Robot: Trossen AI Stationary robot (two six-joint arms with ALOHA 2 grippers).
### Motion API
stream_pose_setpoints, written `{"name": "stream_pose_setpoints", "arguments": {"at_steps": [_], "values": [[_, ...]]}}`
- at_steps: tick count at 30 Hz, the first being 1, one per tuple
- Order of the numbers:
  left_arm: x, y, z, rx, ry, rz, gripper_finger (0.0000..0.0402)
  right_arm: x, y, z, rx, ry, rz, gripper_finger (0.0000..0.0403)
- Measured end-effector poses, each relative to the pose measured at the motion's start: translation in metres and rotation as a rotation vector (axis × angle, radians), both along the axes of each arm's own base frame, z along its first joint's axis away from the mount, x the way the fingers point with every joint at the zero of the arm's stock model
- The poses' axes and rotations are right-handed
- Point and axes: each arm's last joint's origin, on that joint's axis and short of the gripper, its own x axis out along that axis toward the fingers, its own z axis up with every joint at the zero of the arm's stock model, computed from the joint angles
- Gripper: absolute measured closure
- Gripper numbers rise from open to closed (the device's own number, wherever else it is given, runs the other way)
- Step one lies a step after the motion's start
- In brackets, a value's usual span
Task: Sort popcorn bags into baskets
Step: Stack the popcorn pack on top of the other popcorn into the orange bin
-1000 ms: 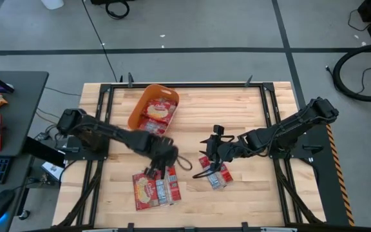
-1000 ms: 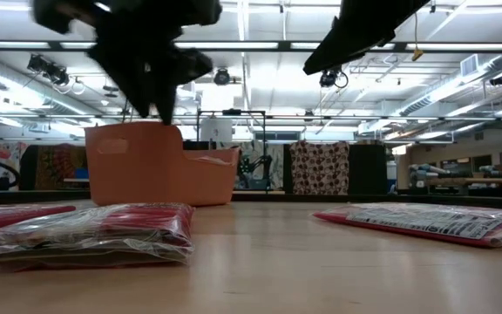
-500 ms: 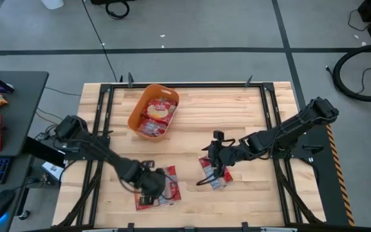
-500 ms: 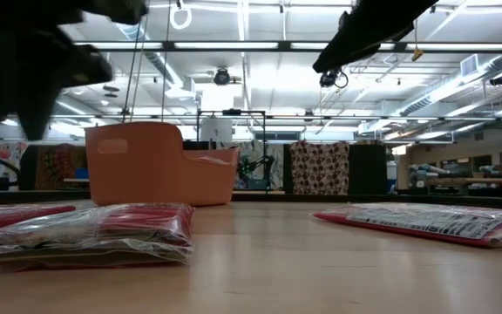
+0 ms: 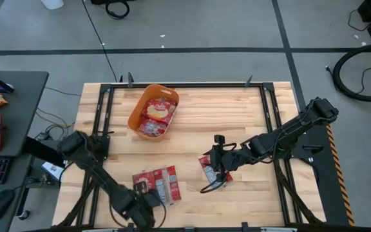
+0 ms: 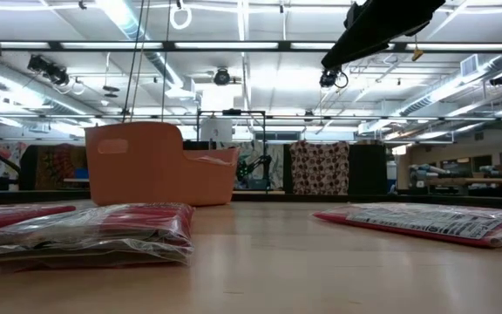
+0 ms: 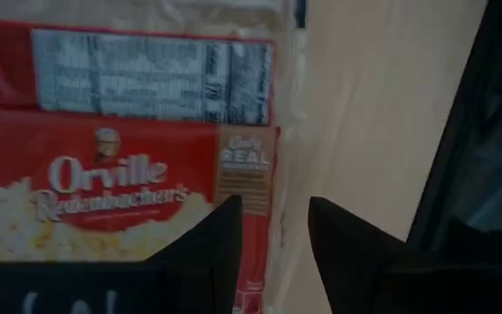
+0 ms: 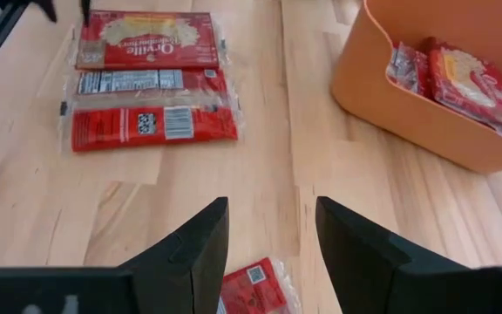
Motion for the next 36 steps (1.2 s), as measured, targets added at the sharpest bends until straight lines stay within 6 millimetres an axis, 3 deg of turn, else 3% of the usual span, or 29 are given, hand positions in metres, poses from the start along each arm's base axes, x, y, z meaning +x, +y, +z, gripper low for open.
{"name": "stream_pose_setpoints", "arguments": {"at_steps": [8, 17, 23, 32, 36], "values": [[0.002, -0.025, -0.021, 0.122, 0.091, 0.006, 0.0259, 0.0, 0.0, 0.001, -0.005, -0.009, -0.005, 0.0224], [0.0, -0.027, -0.026, 0.151, 0.074, 0.033, 0.0229, 0.001, -0.002, 0.001, 0.0, -0.011, -0.018, 0.0224], [-0.001, -0.028, -0.028, 0.16, 0.07, 0.021, 0.0228, 0.002, -0.003, 0.001, 0.0, -0.011, -0.02, 0.0224], [-0.002, -0.031, -0.046, 0.213, 0.107, 0.015, 0.0228, 0.002, -0.003, 0.001, 0.012, -0.012, -0.03, 0.0224], [-0.002, -0.03, -0.047, 0.215, 0.111, 0.015, 0.0244, 0.002, -0.003, 0.001, 0.015, -0.012, -0.032, 0.0224]]}}
